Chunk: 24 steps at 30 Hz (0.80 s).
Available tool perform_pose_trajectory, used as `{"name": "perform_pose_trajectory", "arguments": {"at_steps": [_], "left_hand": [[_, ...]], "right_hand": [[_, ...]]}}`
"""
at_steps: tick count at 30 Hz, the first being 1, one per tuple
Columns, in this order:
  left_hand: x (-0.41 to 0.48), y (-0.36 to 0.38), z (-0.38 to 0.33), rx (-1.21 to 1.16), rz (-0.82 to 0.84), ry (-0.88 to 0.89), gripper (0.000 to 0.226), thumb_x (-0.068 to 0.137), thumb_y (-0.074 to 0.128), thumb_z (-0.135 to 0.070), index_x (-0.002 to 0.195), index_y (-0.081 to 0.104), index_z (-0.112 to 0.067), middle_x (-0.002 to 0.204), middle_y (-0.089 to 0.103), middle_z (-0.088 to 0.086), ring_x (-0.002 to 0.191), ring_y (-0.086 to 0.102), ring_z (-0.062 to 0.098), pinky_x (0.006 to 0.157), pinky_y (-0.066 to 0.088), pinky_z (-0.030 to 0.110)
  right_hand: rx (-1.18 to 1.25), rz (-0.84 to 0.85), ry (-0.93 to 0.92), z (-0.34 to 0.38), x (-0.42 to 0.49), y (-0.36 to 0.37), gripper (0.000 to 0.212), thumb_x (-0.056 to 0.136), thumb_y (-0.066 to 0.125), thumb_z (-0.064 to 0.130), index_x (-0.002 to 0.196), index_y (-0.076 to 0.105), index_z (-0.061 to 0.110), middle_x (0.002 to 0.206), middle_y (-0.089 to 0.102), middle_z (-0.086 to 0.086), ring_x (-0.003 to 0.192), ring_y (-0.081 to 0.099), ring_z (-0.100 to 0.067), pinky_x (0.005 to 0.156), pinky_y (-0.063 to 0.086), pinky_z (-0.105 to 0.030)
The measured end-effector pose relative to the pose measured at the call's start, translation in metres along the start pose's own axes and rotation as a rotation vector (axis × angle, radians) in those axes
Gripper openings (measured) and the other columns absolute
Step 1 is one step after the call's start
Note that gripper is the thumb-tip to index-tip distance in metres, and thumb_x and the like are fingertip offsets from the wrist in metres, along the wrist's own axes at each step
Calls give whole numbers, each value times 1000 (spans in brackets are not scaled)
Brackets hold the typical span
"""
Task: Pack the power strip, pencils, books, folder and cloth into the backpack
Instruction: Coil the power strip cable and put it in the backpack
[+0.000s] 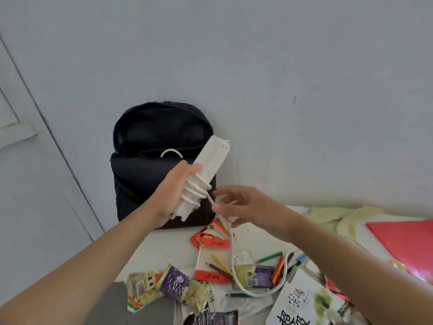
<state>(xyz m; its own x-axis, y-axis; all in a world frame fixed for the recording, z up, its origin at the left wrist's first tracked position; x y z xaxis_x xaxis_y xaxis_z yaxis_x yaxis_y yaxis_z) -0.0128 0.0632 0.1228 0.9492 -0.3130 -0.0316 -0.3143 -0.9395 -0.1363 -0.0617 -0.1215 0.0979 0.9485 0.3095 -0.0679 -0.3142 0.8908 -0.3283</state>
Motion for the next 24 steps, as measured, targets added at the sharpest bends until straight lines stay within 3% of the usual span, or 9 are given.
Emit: {"name": "perform_pose_trajectory", "arguments": {"at_steps": [2, 4, 6, 8, 13, 15, 19, 24], "left_hand": [[7, 18, -7, 22, 38, 12, 58, 83, 57, -54, 110, 56, -2, 85, 69, 10, 65, 66, 22, 57, 54, 33], [12, 34, -12, 47, 75, 41, 37, 96, 54, -47, 95, 55, -9, 75, 70, 2, 62, 67, 18, 57, 52, 32], [15, 42, -17, 66, 107, 59, 30, 99, 52, -43, 81, 53, -19, 75, 68, 1, 64, 67, 18, 61, 51, 34], [17, 50, -19, 83, 142, 53, 31, 95, 56, -49, 80, 56, -22, 82, 65, 5, 68, 66, 20, 63, 51, 36], [16, 54, -18, -55, 97, -76, 44, 98, 55, -47, 109, 64, -6, 78, 70, 14, 65, 65, 28, 62, 51, 36], [20, 50, -19, -66, 57, -81, 48, 97, 56, -49, 111, 63, -3, 82, 67, 21, 66, 63, 32, 63, 50, 37], [26, 30, -21, 43, -74, -13, 34, 101, 50, -43, 104, 62, -12, 76, 68, 18, 68, 62, 34, 67, 50, 40], [20, 20, -16, 113, 27, -3, 37, 102, 48, -43, 104, 64, -10, 80, 70, 17, 74, 63, 36, 73, 51, 45]], "right_hand": [[-208, -104, -17, -7, -2, -9, 54, 75, 79, 57, 121, 63, 34, 101, 62, 8, 90, 62, -9, 83, 53, -30], [-290, -138, -18, -16, -6, -19, 31, 83, 78, 42, 108, 65, 30, 96, 61, 8, 85, 61, -11, 86, 56, -38], [-216, -107, 18, -22, -13, -26, 10, 94, 68, 22, 102, 63, 20, 86, 64, 2, 76, 64, -14, 82, 60, -43], [-121, -93, 60, -24, -22, -36, 4, 101, 56, 14, 102, 58, 12, 76, 61, -3, 66, 60, -15, 71, 60, -37], [-6, -202, 115, -24, -39, -62, 25, 105, 47, 19, 86, 61, 8, 59, 38, 1, 47, 35, -13, 49, 38, -29], [-143, -254, 114, -25, -46, -72, 33, 103, 52, 29, 77, 62, 12, 55, 40, 3, 43, 34, -12, 46, 33, -26], [-581, -355, 107, -26, -59, -91, 43, 101, 50, 47, 65, 55, 25, 47, 48, 12, 44, 40, -5, 52, 33, -24], [-611, -528, 14, -26, -68, -106, 46, 102, 45, 50, 65, 49, 23, 50, 42, 6, 46, 37, -9, 48, 28, -22]]}}
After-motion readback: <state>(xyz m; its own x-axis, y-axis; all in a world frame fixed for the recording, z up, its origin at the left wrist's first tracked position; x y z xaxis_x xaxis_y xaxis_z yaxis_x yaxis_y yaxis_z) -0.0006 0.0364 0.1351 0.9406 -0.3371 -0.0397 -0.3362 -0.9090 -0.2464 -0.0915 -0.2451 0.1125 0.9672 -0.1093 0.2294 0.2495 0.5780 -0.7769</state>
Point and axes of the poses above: each hand's wrist, its own x-axis towards the middle knuckle, its own y-axis out of the palm, z = x × y, the point moved 3 cm from there along x, towards the middle knuckle
